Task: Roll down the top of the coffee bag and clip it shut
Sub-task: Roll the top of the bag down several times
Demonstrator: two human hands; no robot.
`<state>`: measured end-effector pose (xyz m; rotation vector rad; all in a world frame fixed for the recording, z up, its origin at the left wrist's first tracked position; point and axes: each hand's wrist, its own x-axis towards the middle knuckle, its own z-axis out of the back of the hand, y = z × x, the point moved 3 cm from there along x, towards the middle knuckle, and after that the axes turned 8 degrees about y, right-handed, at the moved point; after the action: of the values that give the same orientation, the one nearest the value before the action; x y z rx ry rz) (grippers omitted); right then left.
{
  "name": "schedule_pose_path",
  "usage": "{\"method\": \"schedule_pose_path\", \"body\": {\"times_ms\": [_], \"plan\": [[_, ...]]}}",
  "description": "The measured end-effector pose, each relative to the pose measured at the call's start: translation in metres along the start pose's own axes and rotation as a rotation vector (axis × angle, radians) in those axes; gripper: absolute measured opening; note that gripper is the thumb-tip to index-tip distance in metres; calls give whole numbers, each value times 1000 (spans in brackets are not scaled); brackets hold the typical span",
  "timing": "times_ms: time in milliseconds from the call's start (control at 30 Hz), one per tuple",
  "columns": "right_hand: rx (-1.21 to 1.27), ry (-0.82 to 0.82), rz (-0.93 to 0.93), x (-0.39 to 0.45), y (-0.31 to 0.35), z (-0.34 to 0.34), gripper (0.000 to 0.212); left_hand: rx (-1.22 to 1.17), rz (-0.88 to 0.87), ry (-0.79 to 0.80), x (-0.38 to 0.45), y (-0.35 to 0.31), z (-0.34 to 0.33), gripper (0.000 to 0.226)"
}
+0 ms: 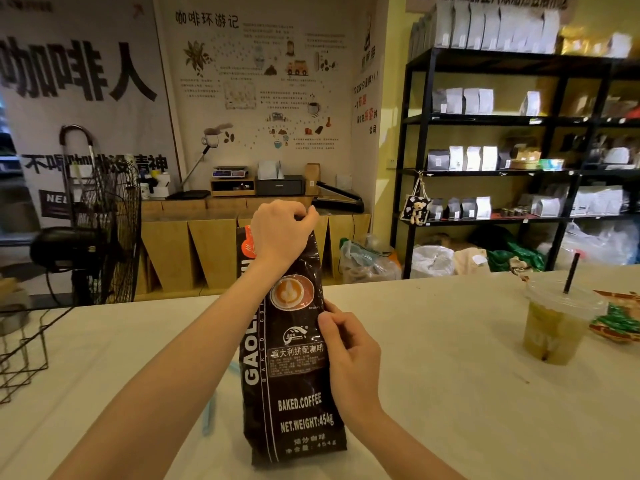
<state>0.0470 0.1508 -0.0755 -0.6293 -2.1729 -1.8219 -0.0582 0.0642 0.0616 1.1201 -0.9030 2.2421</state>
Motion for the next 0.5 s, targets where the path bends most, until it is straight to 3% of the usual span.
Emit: {"method": "schedule_pose_path", "body": {"times_ms": [133,233,300,400,500], "plan": [[-29,21,7,-2,0,2,13,-123,-9,96,2,-1,1,44],[-52,67,31,2,8,8,11,-344,21,173,3,-1,8,46],[4,130,-48,8,10,6,19,-449,49,194,3,-4,13,45],[56,221,-162,11,8,-2,17,-395,14,230,1,-10,20,46],[51,208,-135,10,5,-5,20,-248,-42,284,2,-17,27,48]]}}
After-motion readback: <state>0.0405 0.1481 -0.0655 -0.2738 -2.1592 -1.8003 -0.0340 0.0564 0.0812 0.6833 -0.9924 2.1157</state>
